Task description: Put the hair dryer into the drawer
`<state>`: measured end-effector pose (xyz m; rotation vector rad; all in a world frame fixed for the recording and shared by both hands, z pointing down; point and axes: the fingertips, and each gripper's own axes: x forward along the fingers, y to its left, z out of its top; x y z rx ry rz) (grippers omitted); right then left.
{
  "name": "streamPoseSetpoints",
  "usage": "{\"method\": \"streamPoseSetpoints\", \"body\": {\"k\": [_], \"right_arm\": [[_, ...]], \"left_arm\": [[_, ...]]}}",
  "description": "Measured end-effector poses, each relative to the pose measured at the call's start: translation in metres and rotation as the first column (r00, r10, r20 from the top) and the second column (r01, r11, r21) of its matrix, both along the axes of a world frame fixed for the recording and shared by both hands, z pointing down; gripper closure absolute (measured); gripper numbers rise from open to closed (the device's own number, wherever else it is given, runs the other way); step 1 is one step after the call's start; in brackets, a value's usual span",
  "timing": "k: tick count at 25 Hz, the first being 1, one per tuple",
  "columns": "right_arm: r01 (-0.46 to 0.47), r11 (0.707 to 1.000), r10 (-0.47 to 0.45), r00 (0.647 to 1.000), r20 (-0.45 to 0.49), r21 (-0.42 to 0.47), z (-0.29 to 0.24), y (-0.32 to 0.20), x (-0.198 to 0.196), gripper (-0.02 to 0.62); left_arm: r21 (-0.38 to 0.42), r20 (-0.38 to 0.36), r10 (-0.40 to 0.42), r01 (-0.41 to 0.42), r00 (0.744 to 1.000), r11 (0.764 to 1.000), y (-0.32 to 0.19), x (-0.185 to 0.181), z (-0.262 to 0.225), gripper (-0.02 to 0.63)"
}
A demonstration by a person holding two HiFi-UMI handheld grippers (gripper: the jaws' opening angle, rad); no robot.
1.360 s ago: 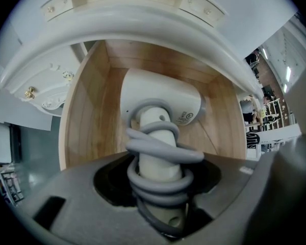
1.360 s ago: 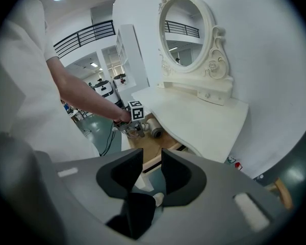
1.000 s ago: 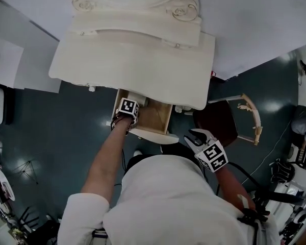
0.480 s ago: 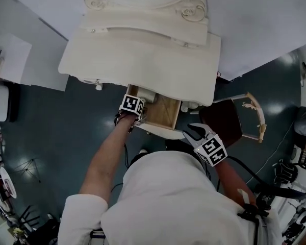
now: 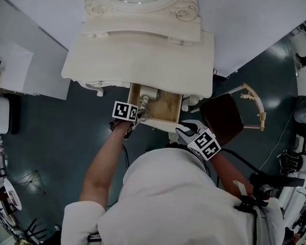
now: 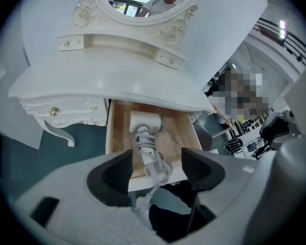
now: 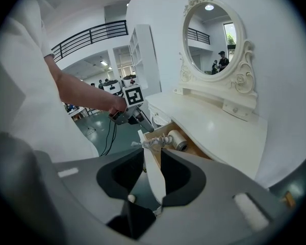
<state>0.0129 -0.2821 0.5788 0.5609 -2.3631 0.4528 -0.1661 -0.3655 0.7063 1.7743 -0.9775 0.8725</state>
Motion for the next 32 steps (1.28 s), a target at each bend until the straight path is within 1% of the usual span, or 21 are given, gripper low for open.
{"method": "streamPoseSetpoints", "body": {"k": [4, 6, 8, 10, 12, 15, 19, 22, 24, 26, 29, 31, 32], "right_arm": [[-0.018, 1.000, 0.018, 1.000, 0.001, 0.014, -0.003, 0.012, -0.017, 0.516], [-0.029, 0.999, 0.028, 1.000, 0.005, 0.022, -0.004, 0.020, -0.023, 0.536], [-0.041, 0.999, 0.041, 0.999, 0.007, 0.027, -0.005, 0.033, -0.028, 0.565], [-0.052, 0.998, 0.052, 0.999, 0.008, 0.027, -0.004, 0.046, -0.033, 0.598], [-0.056, 0.998, 0.055, 0.998, 0.009, 0.023, -0.002, 0.059, -0.040, 0.598], [-0.053, 0.998, 0.053, 0.999, 0.007, 0.017, 0.001, 0.080, -0.053, 0.598], [-0.054, 0.998, 0.053, 0.999, 0.009, 0.014, 0.002, 0.107, -0.069, 0.598], [-0.046, 0.999, 0.046, 0.999, 0.008, 0.015, 0.001, 0.129, -0.079, 0.597], [-0.045, 0.999, 0.045, 0.999, 0.011, 0.014, 0.000, 0.143, -0.084, 0.598], [-0.044, 0.999, 0.044, 0.999, 0.015, 0.008, 0.000, 0.160, -0.087, 0.598], [-0.042, 0.999, 0.042, 0.999, 0.017, 0.002, 0.001, 0.186, -0.091, 0.598], [-0.041, 0.999, 0.041, 0.999, 0.014, 0.004, 0.002, 0.198, -0.093, 0.598], [-0.039, 0.999, 0.039, 0.999, 0.014, 0.006, 0.002, 0.203, -0.095, 0.598]], "left_arm": [[0.065, -0.048, 0.008, -0.004, 0.999, 0.998, 0.023, -0.010, -0.028, 0.313], [0.089, -0.094, 0.010, -0.002, 0.995, 0.996, 0.040, -0.011, -0.041, 0.342], [0.115, -0.131, 0.021, -0.006, 0.991, 0.993, 0.062, -0.011, -0.052, 0.387], [0.145, -0.154, 0.031, -0.008, 0.988, 0.989, 0.083, -0.013, -0.060, 0.450], [0.180, -0.184, 0.032, 0.001, 0.982, 0.984, 0.102, -0.016, -0.070, 0.500], [0.225, -0.257, 0.028, 0.032, 0.966, 0.974, 0.128, -0.019, -0.088, 0.606], [0.246, -0.352, 0.046, 0.045, 0.935, 0.968, 0.171, -0.017, -0.109, 0.604], [0.243, -0.423, 0.071, 0.038, 0.903, 0.969, 0.205, -0.013, -0.122, 0.604], [0.250, -0.453, 0.098, 0.021, 0.886, 0.968, 0.225, -0.009, -0.131, 0.604], [0.272, -0.443, 0.142, -0.018, 0.885, 0.962, 0.246, -0.006, -0.136, 0.604], [0.315, -0.374, 0.229, -0.108, 0.899, 0.943, 0.275, -0.003, -0.137, 0.604], [0.333, -0.341, 0.270, -0.152, 0.901, 0.930, 0.289, -0.001, -0.137, 0.604], [0.338, -0.337, 0.280, -0.163, 0.899, 0.927, 0.295, -0.001, -0.138, 0.604]]}}
